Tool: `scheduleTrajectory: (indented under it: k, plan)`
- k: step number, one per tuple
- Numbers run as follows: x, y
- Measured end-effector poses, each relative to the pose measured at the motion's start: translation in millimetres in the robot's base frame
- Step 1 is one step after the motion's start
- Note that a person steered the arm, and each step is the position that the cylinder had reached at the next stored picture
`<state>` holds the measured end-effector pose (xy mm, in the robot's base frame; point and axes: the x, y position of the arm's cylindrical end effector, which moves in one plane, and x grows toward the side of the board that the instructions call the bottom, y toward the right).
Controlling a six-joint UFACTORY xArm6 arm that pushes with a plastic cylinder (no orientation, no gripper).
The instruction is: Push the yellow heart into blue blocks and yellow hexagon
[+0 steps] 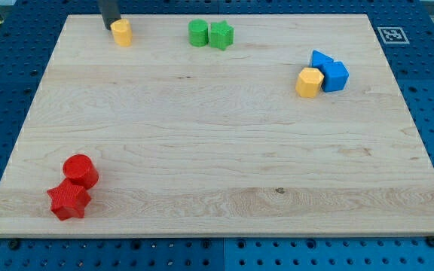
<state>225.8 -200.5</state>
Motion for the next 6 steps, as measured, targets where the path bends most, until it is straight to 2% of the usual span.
scheduleTrajectory:
  k: [2,3,4,6]
  plan:
    - [4,9]
    - [4,-24]
    - [6,-27]
    - [18,-2]
